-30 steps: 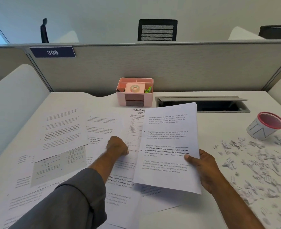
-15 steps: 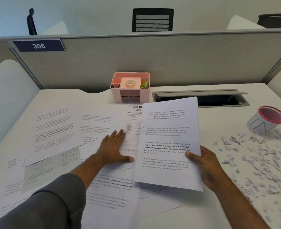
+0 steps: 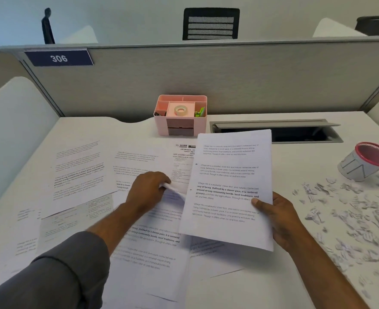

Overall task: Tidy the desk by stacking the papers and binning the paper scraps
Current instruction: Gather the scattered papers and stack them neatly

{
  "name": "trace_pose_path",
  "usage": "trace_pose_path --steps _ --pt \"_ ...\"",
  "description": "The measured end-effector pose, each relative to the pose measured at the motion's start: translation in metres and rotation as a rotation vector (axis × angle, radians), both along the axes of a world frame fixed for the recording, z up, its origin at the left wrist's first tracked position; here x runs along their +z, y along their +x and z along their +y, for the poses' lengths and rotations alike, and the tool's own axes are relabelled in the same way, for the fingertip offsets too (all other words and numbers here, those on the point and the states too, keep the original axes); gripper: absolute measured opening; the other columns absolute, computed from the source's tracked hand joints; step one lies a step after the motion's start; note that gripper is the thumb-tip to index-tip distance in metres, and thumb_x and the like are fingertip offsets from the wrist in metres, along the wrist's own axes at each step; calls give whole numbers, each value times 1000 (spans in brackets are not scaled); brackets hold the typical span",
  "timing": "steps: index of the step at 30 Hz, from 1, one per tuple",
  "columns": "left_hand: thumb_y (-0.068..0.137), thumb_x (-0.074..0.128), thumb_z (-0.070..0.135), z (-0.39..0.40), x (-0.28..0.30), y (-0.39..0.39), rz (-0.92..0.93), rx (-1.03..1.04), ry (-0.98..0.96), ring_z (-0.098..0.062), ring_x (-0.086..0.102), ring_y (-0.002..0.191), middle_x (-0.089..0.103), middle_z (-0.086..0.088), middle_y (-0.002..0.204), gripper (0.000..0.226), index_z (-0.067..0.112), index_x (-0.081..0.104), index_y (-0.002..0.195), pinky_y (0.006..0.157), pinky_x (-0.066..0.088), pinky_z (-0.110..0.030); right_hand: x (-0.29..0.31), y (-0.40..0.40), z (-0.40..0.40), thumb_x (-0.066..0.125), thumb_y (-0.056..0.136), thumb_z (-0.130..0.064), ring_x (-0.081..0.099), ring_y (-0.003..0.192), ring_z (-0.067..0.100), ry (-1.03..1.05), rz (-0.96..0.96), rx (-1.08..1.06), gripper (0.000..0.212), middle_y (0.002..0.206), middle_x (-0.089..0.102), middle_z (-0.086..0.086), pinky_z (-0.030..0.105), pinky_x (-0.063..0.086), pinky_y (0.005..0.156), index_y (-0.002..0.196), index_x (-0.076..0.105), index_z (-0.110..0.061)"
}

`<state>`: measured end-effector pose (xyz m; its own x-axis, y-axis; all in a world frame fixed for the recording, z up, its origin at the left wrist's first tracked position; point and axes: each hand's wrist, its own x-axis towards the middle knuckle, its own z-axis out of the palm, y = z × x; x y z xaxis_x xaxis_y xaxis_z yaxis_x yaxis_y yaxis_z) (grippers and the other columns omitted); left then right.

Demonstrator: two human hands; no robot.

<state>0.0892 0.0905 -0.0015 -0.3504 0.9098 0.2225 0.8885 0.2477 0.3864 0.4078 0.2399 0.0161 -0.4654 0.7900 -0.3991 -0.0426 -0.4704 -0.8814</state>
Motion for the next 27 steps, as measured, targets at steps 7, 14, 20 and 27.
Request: trace_pose_path --steps 7,14,20,27 --pt "83 80 15 -88 4 6 -104 -7 -49 -11 66 97 72 12 108 20 23 74 100 83 49 -22 17 -2 -13 68 81 -1 72 95 34 10 25 24 30 108 74 12 43 61 75 111 68 -6" --pt "83 78 33 -165 2 12 -219 -95 -328 6 42 128 45 29 139 43 50 58 117 111 36 -20 28 -7 -37 66 83 1 71 95 36 14 19 78 29 107 74 13 43 61 74 112 67 -4" --pt "76 65 14 -176 11 8 -323 0 -439 4 28 135 31 30 147 60 49 52 123 115 23 -23 30 -16 -56 66 83 2 71 95 37 -4 4 114 29 108 73 15 46 60 78 112 66 -2" --pt "81 68 66 -139 7 26 -237 575 -542 -32 41 133 40 -12 146 89 11 38 145 107 42 -45 37 -28 -75 64 84 7 69 99 40 1 -15 109 30 109 72 18 53 53 91 113 64 1"
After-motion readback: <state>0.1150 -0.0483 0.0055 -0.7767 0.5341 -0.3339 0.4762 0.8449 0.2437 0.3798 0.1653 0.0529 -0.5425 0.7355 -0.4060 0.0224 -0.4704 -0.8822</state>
